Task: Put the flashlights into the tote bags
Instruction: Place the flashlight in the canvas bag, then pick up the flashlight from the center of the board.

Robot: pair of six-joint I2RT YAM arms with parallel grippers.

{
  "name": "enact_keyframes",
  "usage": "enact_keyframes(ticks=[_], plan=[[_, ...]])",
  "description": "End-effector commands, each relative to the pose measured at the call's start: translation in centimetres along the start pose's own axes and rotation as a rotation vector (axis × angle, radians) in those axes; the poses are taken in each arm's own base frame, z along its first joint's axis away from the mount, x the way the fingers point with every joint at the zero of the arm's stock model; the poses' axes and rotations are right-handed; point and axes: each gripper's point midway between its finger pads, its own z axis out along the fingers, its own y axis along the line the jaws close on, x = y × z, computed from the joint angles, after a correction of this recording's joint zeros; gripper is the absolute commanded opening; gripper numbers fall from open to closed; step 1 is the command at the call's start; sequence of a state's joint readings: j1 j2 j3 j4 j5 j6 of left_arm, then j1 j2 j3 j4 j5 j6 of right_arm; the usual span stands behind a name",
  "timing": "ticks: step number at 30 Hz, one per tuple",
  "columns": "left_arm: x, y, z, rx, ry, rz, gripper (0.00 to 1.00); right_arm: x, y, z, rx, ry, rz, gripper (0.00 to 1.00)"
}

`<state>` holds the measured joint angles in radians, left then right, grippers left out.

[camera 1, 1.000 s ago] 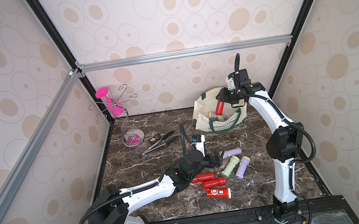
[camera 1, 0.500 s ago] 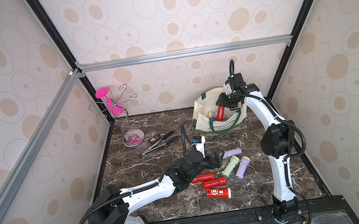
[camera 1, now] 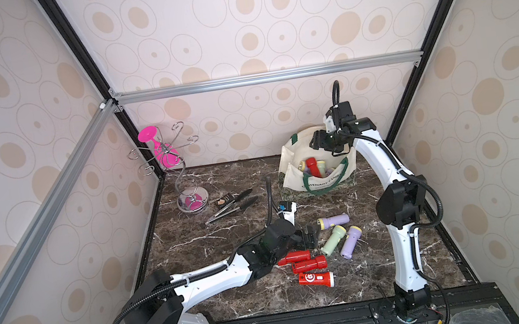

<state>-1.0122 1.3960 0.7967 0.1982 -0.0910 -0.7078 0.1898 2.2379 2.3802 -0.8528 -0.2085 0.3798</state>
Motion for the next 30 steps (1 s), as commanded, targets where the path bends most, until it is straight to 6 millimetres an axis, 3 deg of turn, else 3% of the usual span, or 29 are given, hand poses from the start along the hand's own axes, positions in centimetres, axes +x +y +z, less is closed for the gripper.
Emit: enact_keyframes(ticks=[1, 9, 19, 22, 28, 30], plan=[[-0.8, -0.4, -1.0, -0.019, 0.031, 0.082, 1.00, -1.5, 0.9, -2.8, 0.010, -0.058, -0.017, 0.75], [1.6, 0.7, -0.8, -0.059, 0.156, 0.172, 0.99, -2.4, 3.3, -6.5, -0.009, -0.116, -0.088, 0.79], [3.6, 1.5, -0.8, -0.069, 0.237, 0.219, 0.97, -0.9, 6.9, -11.6, -0.055, -0.127, -0.196, 0.81], [4.1, 1.9, -0.8, -0.077, 0.256, 0.224, 0.97, 0.7, 8.6, -13.0, -0.084, -0.114, -0.227, 0.81], [5.2, 2.6, -1.1, -0.089, 0.287, 0.229, 0.97, 4.6, 9.3, -14.5, -0.103, -0.056, -0.264, 0.82], [5.5, 2.8, -1.1, -0.091, 0.297, 0.233, 0.97, 6.2, 9.3, -14.9, -0.119, -0.030, -0.263, 0.93]])
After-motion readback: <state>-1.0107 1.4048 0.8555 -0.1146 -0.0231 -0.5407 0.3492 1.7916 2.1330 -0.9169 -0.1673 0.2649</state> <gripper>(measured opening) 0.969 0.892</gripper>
